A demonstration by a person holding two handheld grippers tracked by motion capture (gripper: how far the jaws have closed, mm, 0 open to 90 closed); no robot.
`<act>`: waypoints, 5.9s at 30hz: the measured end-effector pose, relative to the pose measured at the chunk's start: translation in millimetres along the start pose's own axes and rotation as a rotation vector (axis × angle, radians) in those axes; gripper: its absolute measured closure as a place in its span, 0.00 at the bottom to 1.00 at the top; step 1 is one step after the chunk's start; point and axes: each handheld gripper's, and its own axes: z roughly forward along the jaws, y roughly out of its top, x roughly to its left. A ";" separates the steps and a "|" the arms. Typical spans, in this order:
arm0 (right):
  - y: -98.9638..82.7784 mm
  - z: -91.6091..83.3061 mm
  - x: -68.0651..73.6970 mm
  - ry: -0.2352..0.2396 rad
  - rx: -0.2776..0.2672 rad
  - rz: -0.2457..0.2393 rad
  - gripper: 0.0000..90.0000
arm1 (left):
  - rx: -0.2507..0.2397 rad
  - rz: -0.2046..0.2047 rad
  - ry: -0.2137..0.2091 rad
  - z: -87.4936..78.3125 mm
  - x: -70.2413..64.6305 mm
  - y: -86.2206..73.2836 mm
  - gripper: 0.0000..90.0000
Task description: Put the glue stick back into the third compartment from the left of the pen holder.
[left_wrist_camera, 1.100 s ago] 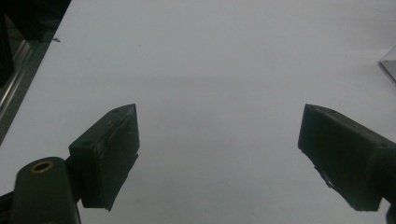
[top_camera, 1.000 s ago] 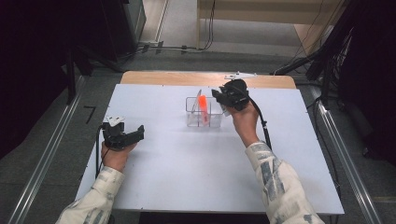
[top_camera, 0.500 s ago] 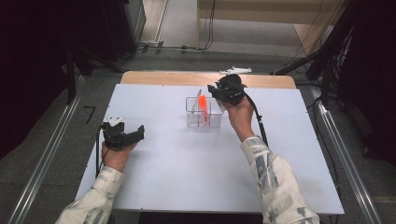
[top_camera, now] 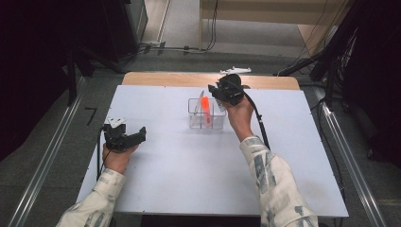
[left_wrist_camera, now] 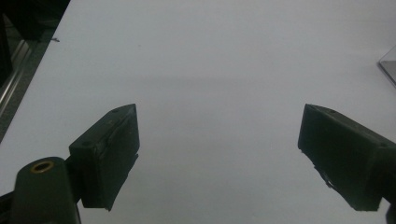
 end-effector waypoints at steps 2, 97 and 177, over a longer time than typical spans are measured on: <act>-0.2 1.0 -0.3 0.001 0.000 0.003 0.70 | 0.000 -0.001 0.001 -0.2 -0.1 0.0 0.14; -72.9 -45.3 -8.6 0.002 0.056 -0.125 0.16 | 0.002 0.008 0.008 0.6 -1.6 -0.6 0.14; -189.0 -180.4 -90.3 -0.234 0.068 0.059 0.11 | -0.074 0.171 -0.023 -57.6 -21.3 -29.3 0.14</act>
